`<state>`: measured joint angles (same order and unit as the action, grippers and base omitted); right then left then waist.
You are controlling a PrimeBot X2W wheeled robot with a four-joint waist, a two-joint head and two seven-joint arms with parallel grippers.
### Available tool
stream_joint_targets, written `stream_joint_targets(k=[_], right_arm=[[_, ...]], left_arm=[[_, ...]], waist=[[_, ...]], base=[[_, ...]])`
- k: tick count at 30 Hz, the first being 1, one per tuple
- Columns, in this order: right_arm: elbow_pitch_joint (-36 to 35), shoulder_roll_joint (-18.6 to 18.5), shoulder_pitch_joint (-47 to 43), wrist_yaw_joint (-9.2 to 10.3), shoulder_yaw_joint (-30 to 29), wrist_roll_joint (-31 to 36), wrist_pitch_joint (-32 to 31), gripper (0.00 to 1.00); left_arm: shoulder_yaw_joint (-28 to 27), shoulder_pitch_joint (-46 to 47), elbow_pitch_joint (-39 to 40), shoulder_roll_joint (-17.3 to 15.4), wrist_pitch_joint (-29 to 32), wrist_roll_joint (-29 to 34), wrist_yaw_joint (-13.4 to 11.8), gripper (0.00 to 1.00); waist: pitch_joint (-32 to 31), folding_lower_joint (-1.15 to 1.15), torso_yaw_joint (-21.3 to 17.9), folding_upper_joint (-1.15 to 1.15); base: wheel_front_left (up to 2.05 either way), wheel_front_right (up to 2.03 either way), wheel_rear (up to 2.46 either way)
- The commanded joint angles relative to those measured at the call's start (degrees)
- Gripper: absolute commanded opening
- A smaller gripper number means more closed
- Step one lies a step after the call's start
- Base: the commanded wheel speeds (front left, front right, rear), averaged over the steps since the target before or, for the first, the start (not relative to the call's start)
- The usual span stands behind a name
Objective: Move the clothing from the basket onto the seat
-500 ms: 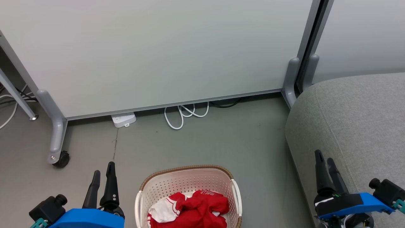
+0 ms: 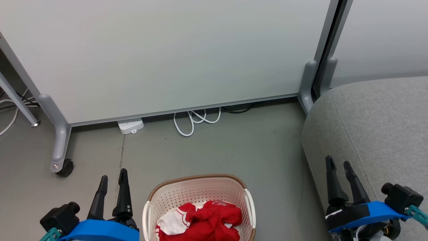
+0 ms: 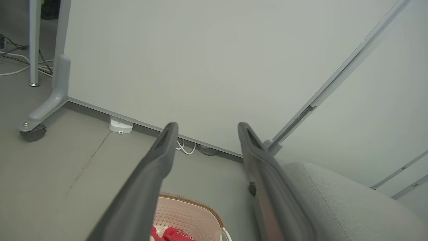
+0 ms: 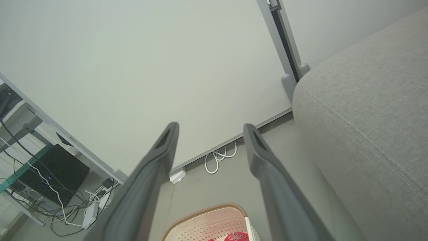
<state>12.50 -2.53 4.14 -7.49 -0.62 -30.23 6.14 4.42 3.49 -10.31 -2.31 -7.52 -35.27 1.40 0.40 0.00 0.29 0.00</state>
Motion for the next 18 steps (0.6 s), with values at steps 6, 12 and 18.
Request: stream_joint_targets(k=[6, 12, 18], right_arm=[[-1.06, -0.34, 1.42, -0.01, 0.48, 4.81, 1.03, 1.00], [-1.13, -0.36, 1.35, -0.01, 0.94, 8.50, 1.73, 1.00], [-1.23, -0.38, 1.36, -0.01, 1.20, 12.04, 2.47, 1.00]], left_arm=[[0.82, 1.13, 0.77, -0.49, -1.30, 4.66, -0.60, 1.00], [1.19, 1.03, 0.53, -0.51, -2.18, 8.19, -0.85, 1.00], [1.56, 0.92, 0.20, -0.54, -2.96, 10.86, -1.34, 1.00]], waist=[[0.04, 0.00, 0.08, 0.00], [-0.15, 0.00, 0.17, 0.00], [-0.43, 0.00, 0.24, 0.00]], base=[[0.00, 0.00, 0.00], [0.00, 0.00, 0.00], [0.00, 0.00, 0.00]])
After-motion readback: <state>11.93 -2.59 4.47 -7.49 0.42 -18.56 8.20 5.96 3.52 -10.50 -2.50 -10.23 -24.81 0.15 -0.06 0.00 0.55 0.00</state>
